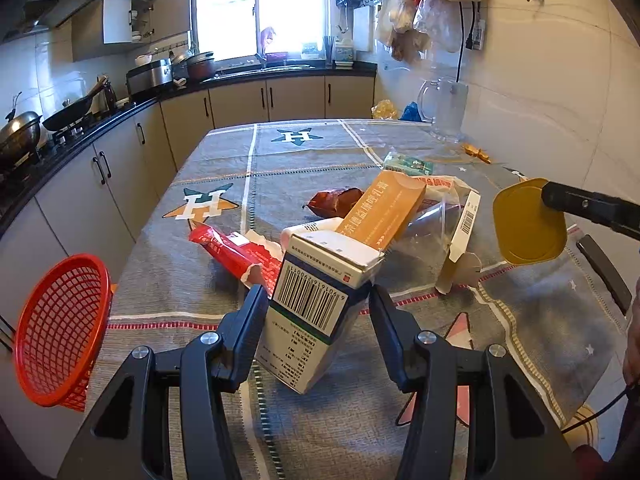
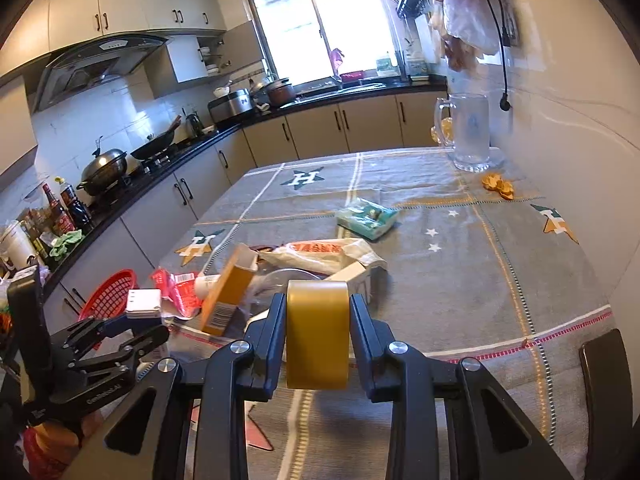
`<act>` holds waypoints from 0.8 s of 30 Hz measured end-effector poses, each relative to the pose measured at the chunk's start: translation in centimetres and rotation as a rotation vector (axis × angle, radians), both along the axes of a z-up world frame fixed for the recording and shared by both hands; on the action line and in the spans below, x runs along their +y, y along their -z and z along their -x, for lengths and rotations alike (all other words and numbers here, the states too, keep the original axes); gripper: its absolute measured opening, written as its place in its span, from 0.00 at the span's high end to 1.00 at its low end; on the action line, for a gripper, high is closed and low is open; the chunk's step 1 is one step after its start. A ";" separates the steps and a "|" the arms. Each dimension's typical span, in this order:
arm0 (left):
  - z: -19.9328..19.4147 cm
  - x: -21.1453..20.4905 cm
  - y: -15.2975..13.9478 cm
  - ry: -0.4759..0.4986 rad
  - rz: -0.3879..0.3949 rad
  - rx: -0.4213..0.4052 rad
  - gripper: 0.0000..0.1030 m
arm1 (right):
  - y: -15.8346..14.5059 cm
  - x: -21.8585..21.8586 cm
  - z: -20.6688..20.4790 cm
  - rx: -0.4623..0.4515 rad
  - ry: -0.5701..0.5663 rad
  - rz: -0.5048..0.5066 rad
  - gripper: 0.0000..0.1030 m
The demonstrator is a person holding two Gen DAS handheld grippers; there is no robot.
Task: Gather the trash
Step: 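Grasp the yellow tape roll with the right tool while the left tool grasps the white medicine box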
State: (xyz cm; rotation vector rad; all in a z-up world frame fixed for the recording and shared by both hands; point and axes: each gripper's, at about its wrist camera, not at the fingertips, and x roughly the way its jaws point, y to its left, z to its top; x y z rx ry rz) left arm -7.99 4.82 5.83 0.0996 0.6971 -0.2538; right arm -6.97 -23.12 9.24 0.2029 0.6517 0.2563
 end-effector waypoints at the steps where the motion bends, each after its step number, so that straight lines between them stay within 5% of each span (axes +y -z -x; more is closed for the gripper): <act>1: 0.0 0.0 0.0 -0.002 -0.002 -0.002 0.50 | -0.1 0.0 0.1 -0.003 -0.003 -0.003 0.68; 24: 0.5 0.2 -0.4 -0.018 -0.030 -0.019 0.50 | -0.6 2.4 0.0 0.007 -0.105 -0.042 0.68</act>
